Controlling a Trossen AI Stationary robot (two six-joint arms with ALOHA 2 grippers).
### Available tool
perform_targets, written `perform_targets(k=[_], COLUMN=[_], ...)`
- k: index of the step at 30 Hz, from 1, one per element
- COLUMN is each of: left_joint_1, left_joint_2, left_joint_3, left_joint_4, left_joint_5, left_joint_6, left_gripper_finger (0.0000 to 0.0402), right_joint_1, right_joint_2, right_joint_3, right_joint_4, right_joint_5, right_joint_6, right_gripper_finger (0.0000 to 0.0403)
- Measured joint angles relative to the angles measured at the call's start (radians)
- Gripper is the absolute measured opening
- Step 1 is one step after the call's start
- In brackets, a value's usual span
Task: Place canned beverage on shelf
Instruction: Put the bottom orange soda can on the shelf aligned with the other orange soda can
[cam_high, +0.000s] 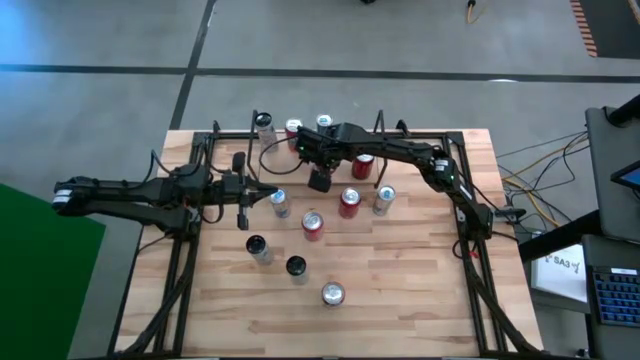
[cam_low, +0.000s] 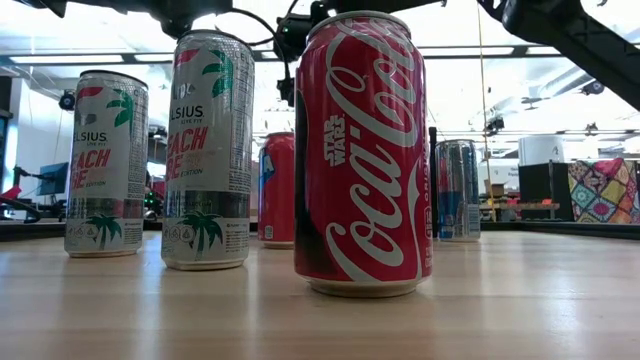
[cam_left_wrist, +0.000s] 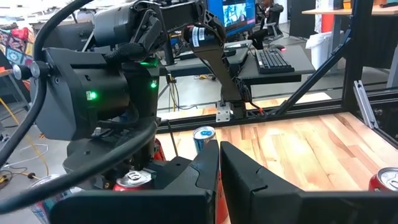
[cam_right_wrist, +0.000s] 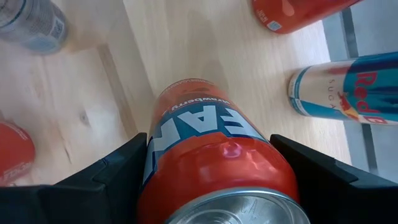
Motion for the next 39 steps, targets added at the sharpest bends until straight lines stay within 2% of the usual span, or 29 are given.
perform_targets(k=[39], left_joint_1=[0.000], left_joint_2=[0.000], left_joint_3=[0.000], left_joint_4=[-0.004], left_joint_5=[0.000], left_joint_6=[0.000], left_gripper_finger=[0.0000], right_joint_1=[0.000], right_joint_2=[0.000], right_joint_3=[-0.014], right_joint_4=[0.044], right_joint_5=[0.000], right_joint_6=[0.016], right_gripper_finger=[0.0330])
